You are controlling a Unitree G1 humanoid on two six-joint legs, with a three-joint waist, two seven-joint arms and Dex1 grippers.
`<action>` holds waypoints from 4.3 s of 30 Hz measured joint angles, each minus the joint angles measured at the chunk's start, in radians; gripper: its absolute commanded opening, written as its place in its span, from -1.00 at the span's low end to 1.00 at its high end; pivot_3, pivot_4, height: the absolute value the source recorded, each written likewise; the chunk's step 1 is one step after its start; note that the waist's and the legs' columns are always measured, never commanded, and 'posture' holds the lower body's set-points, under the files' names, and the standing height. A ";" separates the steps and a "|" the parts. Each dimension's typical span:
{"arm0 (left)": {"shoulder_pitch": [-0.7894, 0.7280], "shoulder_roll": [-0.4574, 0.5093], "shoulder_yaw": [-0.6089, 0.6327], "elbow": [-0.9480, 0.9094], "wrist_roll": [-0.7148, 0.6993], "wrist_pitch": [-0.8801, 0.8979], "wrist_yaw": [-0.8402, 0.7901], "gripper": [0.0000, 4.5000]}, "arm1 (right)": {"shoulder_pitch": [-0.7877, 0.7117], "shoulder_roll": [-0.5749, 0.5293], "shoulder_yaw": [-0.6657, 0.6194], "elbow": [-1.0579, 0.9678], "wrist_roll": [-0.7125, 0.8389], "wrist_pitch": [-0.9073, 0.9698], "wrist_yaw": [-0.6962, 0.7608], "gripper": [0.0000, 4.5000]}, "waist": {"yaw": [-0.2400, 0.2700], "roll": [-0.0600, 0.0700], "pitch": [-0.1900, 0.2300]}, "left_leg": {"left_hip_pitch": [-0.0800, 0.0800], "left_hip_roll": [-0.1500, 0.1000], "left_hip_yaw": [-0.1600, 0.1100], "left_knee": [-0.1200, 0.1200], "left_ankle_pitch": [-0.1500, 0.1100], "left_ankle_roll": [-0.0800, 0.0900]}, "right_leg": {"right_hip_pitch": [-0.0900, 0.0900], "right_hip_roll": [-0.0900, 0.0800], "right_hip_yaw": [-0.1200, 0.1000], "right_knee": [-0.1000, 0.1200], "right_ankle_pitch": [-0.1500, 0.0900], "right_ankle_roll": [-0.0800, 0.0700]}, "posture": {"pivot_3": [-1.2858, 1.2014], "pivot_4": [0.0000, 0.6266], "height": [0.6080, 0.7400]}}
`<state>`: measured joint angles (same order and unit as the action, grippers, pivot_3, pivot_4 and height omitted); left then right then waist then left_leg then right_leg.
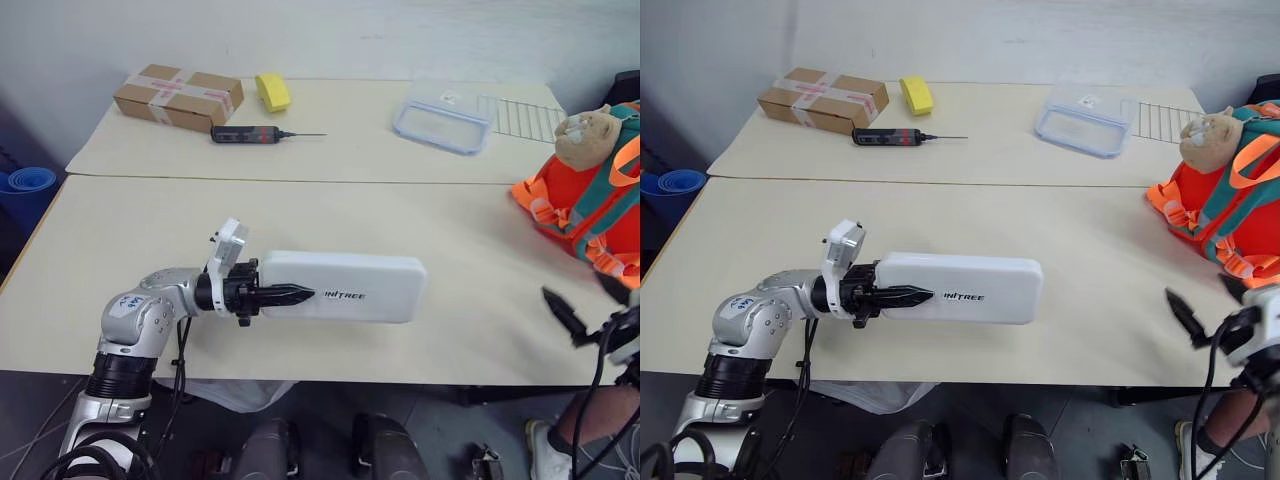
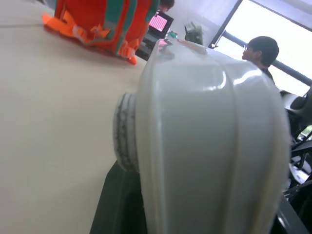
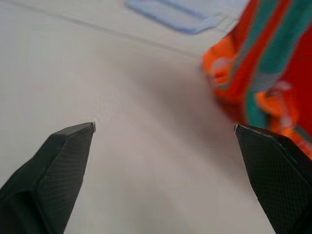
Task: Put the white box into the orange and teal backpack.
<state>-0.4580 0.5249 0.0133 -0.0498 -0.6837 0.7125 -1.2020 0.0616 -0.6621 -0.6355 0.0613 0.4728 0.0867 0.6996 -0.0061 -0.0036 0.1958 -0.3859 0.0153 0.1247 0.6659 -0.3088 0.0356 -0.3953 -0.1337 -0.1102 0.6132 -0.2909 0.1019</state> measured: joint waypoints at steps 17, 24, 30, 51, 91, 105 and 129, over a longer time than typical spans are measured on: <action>0.078 0.029 -0.009 -0.092 0.020 -0.046 0.047 -0.46 | -0.872 -0.141 0.278 0.846 -0.227 -0.050 -0.075 0.58 | -0.017 0.002 0.001 | -0.004 -0.002 -0.001 0.001 0.006 0.009 | -0.001 0.001 -0.003 0.005 0.000 0.000 | 0.03 -0.52 1.00; 0.121 0.034 0.037 -0.116 0.006 -0.044 0.094 -0.46 | -0.813 -0.093 0.259 0.825 -0.197 -0.094 -0.069 0.58 | -0.020 0.002 0.001 | -0.004 -0.001 -0.001 0.001 0.006 0.009 | 0.000 0.002 -0.003 0.005 0.000 0.001 | 0.03 -0.52 1.00; 0.109 0.019 0.038 -0.113 0.005 -0.046 0.101 -0.46 | -0.896 -0.045 0.269 0.935 -0.217 -0.206 -0.103 0.58 | -0.025 0.002 0.001 | -0.003 -0.001 0.000 0.001 0.006 0.009 | -0.001 0.003 -0.003 0.005 0.000 0.001 | 0.03 -0.52 1.00; 0.157 0.094 0.269 -0.056 -0.125 0.028 0.145 -0.46 | -0.513 0.153 0.366 -0.163 0.521 0.604 0.172 -0.99 | -0.025 0.004 0.003 | -0.004 0.002 -0.006 -0.001 0.005 0.005 | -0.003 0.001 -0.003 0.007 -0.001 -0.001 | 0.03 -0.52 1.00; 0.036 0.291 0.406 -0.248 -0.476 0.132 0.220 -0.46 | -0.315 -0.238 0.438 -0.408 0.617 0.851 0.418 -0.99 | 0.011 -0.003 0.003 | -0.005 -0.001 -0.003 0.002 0.000 0.008 | 0.001 0.002 -0.002 -0.003 0.001 0.002 | 0.03 -0.52 1.00; -0.101 0.272 0.067 -0.186 -0.014 -0.121 0.200 -0.46 | -0.305 -0.238 0.431 -0.406 0.614 0.855 0.427 -0.99 | 0.036 -0.004 0.003 | -0.005 -0.001 -0.004 0.001 0.000 0.009 | 0.000 0.000 -0.002 -0.005 0.001 0.003 | 0.03 -0.52 1.00; -0.270 -0.050 -0.070 0.090 0.099 -0.240 0.078 0.77 | -0.321 -0.056 0.458 -0.386 0.484 0.715 0.269 -1.00 | 0.002 -0.004 0.003 | -0.007 0.001 -0.003 0.006 0.002 0.009 | 0.000 0.002 -0.008 0.000 0.002 0.003 | 0.03 -0.52 1.00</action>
<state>-0.7282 0.4752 -0.0566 0.0402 -0.5845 0.4720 -1.1244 -0.2597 -0.7177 -0.1777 -0.3245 0.9573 0.8014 0.9690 -0.0040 -0.0072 0.1990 -0.3924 0.0167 0.1215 0.6715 -0.3064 0.0449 -0.3953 -0.1316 -0.1178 0.6136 -0.2889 0.1052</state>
